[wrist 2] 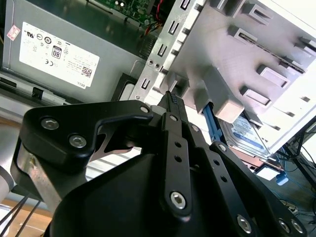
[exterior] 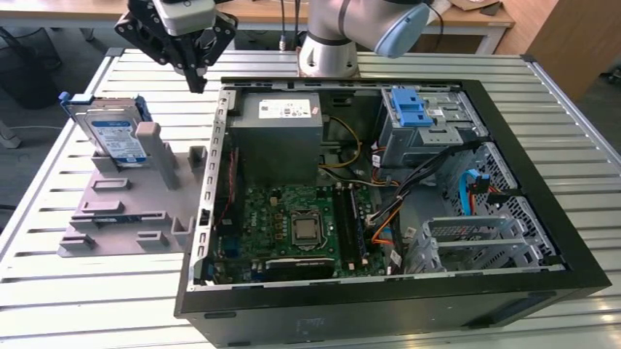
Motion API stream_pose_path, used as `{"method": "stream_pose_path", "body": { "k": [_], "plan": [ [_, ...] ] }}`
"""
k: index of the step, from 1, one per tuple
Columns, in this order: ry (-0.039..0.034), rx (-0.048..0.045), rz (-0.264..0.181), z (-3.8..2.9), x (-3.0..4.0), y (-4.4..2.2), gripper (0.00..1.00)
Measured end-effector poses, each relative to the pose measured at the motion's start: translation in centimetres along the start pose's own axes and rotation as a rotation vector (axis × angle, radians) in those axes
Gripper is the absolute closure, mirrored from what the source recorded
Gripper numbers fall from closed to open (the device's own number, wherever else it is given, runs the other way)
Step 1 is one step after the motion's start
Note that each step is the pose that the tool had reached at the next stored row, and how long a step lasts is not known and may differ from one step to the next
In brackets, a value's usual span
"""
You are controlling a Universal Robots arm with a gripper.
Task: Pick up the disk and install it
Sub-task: 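Reach for the disk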
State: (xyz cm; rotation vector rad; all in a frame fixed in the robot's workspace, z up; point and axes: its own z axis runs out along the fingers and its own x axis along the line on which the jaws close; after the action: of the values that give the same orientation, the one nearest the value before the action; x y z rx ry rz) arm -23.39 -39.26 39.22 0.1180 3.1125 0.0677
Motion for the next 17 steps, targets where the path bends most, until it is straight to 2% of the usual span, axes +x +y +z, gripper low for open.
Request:
{"method": "stream_pose_path", "body": {
  "k": [8,13,17],
  "plan": [
    [0.0001,-0.0001,-0.003,0.0,0.02,0.02,0.89],
    [0.0018,-0.001,-0.042,0.01,0.09,0.11,0.89],
    [0.002,-0.001,-0.043,0.03,0.42,0.28,0.89]
  ]
}}
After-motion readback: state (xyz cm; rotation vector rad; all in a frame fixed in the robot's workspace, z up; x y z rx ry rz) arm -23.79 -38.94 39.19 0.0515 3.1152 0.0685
